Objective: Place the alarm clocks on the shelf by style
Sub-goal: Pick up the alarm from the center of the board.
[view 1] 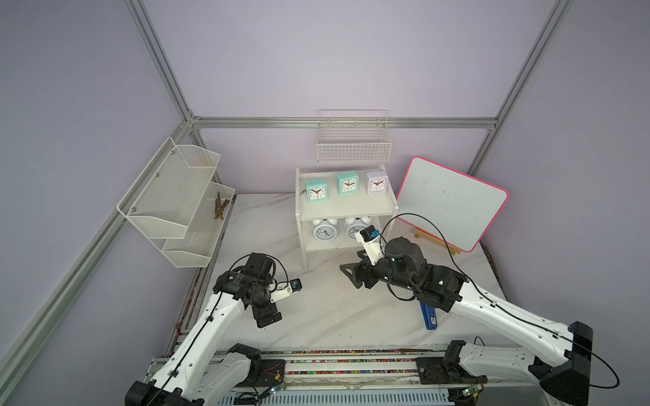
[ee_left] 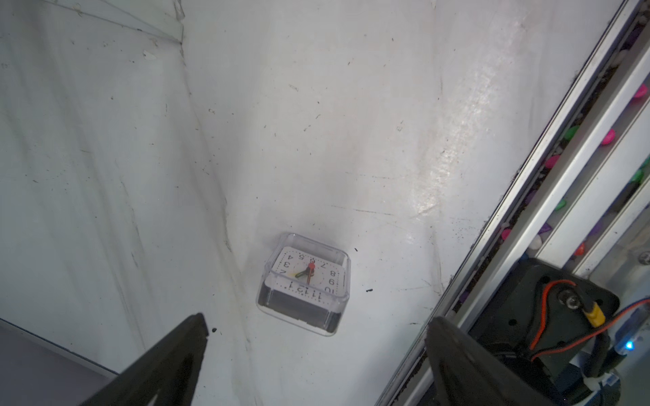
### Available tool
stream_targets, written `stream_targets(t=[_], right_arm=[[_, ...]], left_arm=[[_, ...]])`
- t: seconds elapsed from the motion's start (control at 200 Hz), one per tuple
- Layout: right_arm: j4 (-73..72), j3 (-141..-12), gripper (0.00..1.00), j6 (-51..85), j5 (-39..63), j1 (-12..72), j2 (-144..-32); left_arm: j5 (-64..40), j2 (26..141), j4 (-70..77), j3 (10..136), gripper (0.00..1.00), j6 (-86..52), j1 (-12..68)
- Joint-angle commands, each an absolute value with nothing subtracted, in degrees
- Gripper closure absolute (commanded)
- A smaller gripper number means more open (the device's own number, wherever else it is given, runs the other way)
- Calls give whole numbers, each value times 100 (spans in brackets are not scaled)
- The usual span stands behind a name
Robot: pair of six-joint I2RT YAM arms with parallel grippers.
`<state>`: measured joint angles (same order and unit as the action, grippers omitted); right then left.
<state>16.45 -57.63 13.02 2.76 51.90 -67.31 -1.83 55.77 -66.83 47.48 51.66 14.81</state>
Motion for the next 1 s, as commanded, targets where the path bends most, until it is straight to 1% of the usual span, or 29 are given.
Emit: stream_targets(t=[0.0,0.1,0.175,0.4,0.545,0.785,0.995], right_arm=[[51,-5136,18,1138,964,5255,-6983],[-1206,-4516,19,1143,1319,5263,-7356],[-1932,-4289,21,1054,1608,5290,-7821],[-3656,-4236,24,429,2135,5498,-9435],[-4651,-4394,25,7,2475,5621,-10382],[-5191,-5115,25,-145,2704,5861,-11578],[-4853,-5735,21,-424,2537,6118,-12072]], left_arm=[[-14,5472,-6606,4764,0,5210,1506],[26,5383,-6601,4800,0,5223,1473],[-16,5336,-6644,4896,0,5237,1388],[-419,5317,-6757,5297,0,5170,1053],[-706,5365,-6593,5510,0,4832,862],[-639,5510,-6057,5749,0,3999,542],[-784,5467,-5796,5791,0,3622,341]])
